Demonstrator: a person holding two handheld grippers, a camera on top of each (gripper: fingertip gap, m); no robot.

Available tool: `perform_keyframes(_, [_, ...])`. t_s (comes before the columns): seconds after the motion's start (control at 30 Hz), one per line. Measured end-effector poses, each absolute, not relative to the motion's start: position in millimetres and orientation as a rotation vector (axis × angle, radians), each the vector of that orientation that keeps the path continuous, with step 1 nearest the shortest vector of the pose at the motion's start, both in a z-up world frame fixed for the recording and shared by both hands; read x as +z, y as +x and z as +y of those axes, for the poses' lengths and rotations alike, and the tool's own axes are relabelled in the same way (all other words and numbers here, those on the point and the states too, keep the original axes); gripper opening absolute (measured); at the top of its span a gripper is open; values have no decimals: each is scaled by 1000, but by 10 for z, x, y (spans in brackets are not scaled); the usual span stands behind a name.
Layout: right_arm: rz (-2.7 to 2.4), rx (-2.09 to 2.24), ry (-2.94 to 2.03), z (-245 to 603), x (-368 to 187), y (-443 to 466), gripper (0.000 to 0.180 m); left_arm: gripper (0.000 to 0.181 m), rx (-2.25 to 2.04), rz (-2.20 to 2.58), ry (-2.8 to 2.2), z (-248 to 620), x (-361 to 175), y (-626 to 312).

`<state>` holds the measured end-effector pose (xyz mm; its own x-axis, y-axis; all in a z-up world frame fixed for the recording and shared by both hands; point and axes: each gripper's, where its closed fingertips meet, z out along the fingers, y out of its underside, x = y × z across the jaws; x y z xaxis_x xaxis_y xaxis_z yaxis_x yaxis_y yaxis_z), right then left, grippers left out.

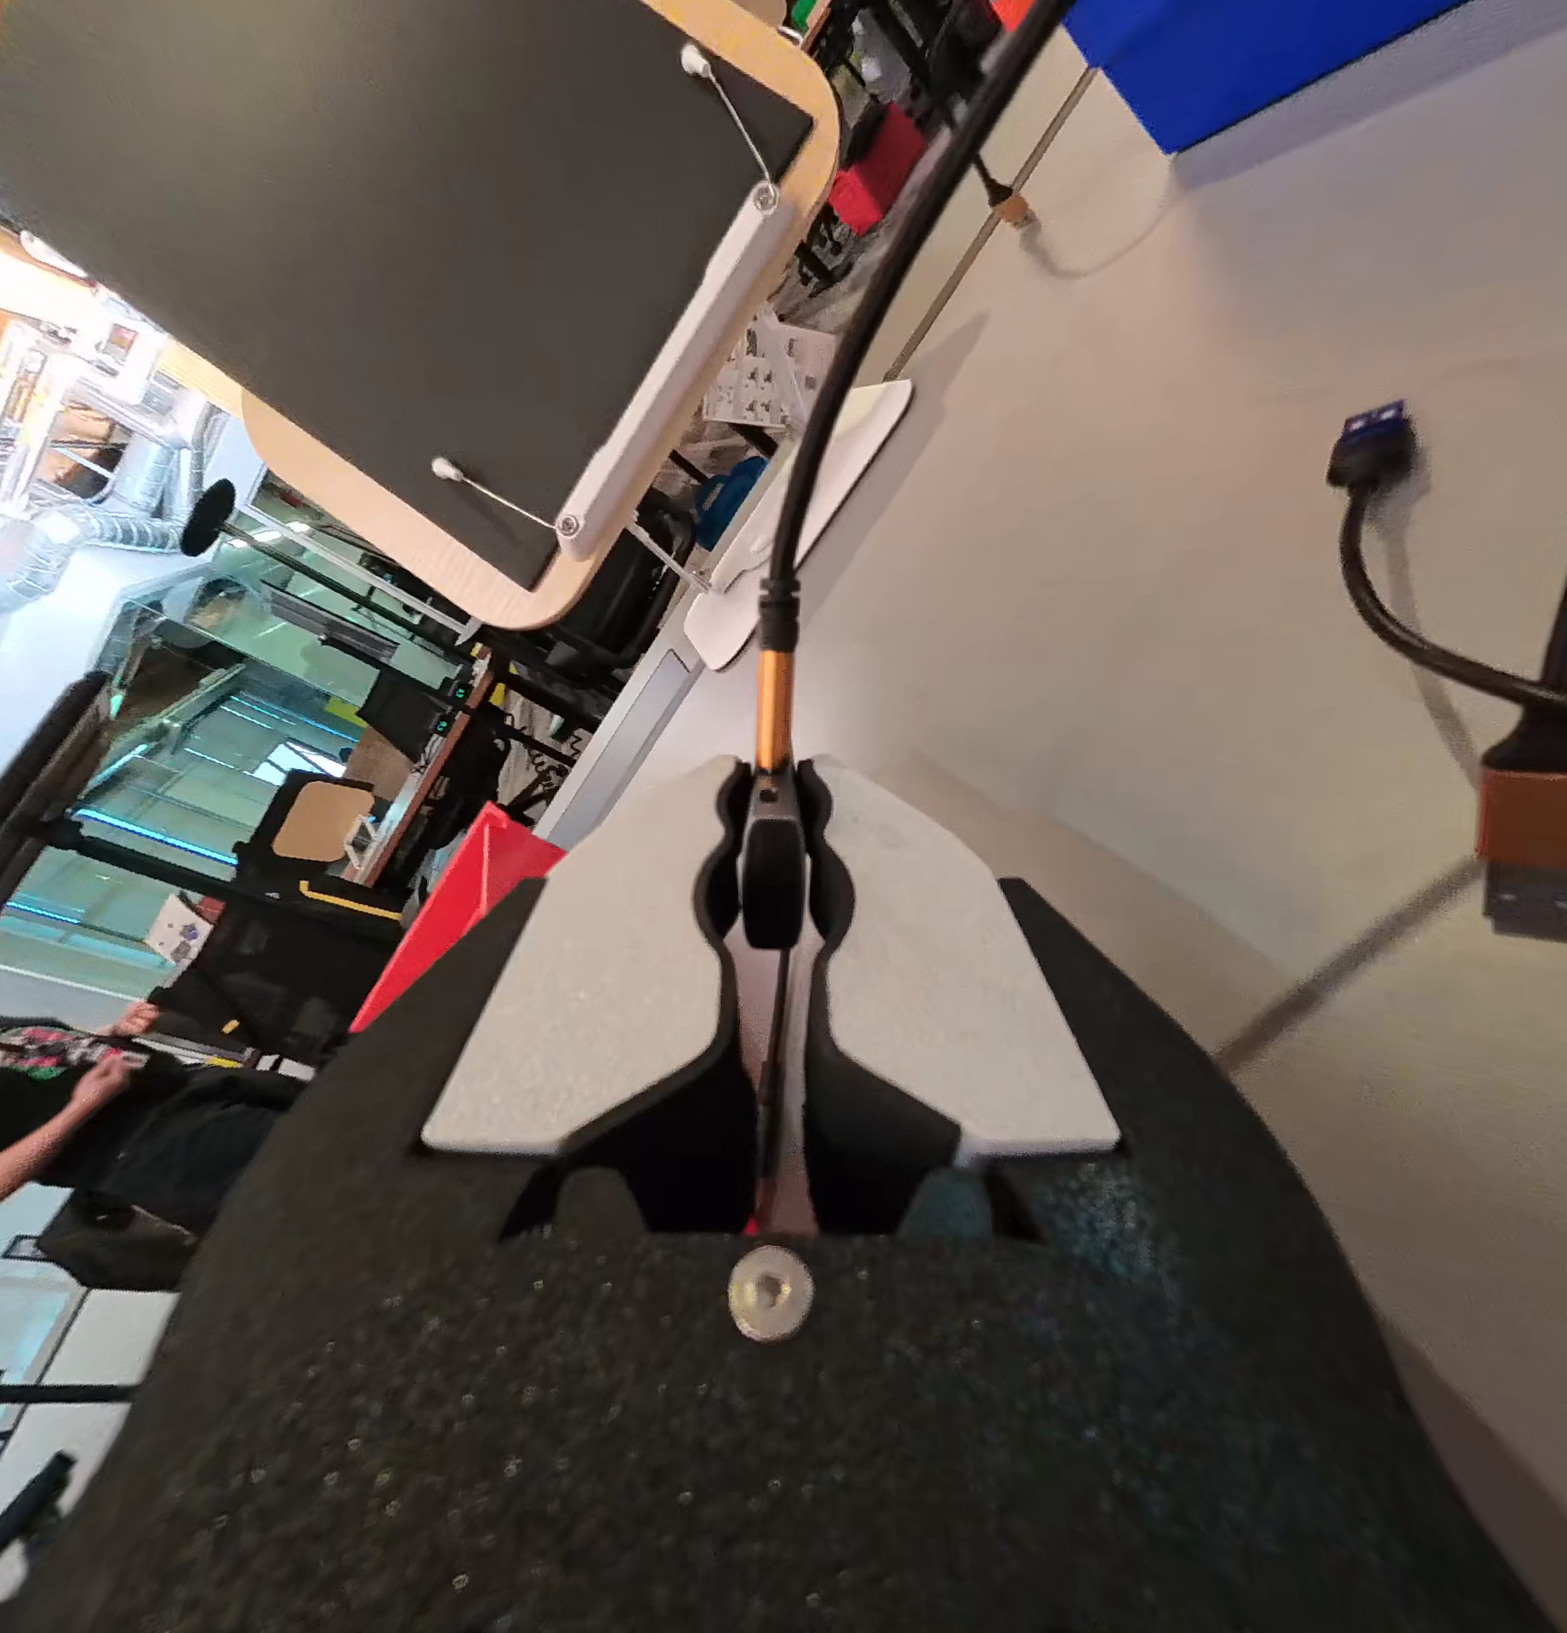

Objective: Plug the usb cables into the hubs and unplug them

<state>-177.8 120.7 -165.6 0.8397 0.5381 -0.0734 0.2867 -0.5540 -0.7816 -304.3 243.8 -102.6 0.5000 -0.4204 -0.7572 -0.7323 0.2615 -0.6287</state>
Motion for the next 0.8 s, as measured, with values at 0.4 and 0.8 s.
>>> perform_keyframes(0.4, [-1189, 115, -1924, 1193, -1621, -2539, 0, 10, 231, 1062, -1391, 2444, -966, -3133])
perform_keyframes(0.8, [-1057, 300, -2181, 1322, -1984, -2521, 17, 10, 217, 1000, -1416, 2480, -906, -3292])
